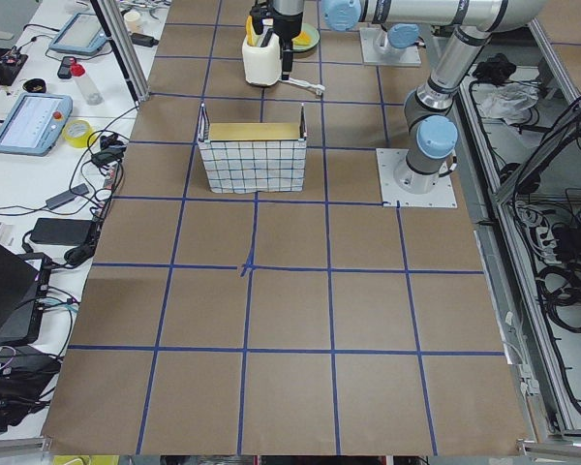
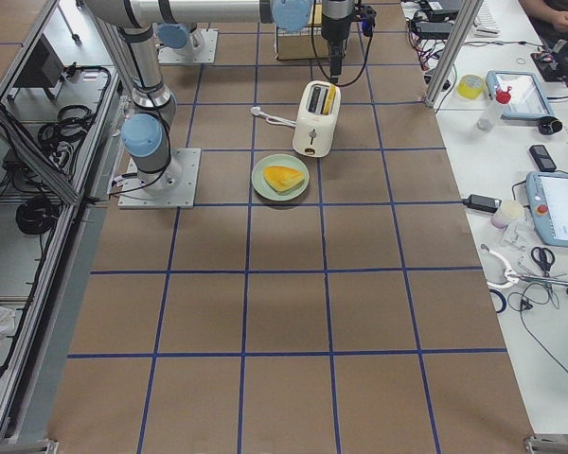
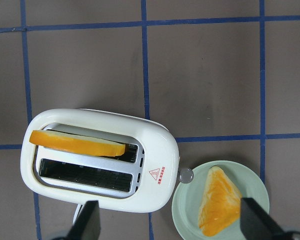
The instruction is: Press toaster with right arm
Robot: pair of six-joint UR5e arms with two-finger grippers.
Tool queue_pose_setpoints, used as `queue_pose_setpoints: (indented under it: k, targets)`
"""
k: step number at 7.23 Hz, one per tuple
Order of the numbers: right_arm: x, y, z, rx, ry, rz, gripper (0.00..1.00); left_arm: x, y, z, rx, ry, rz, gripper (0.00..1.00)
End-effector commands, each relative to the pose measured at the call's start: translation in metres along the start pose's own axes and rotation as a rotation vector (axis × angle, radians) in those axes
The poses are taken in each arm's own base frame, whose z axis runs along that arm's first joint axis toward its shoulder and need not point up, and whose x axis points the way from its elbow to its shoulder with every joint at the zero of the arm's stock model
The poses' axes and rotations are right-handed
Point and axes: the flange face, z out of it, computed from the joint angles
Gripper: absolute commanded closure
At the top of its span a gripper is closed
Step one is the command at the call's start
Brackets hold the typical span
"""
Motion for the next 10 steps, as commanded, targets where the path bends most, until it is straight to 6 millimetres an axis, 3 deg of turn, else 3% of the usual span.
queue_pose_setpoints:
  k: [1,10]
  targets:
    - [0.0001,0.0002,0.0014,-0.003,-0.002,0.000,0.00,0.0000,0.0000,0.0000,0.000,0.000,0.000,0.00]
    - [-0.0070,0.0000,0.0026,-0.001,-0.024,-0.009,0.00,0.0000,0.0000,0.0000,0.000,0.000,0.000,0.00]
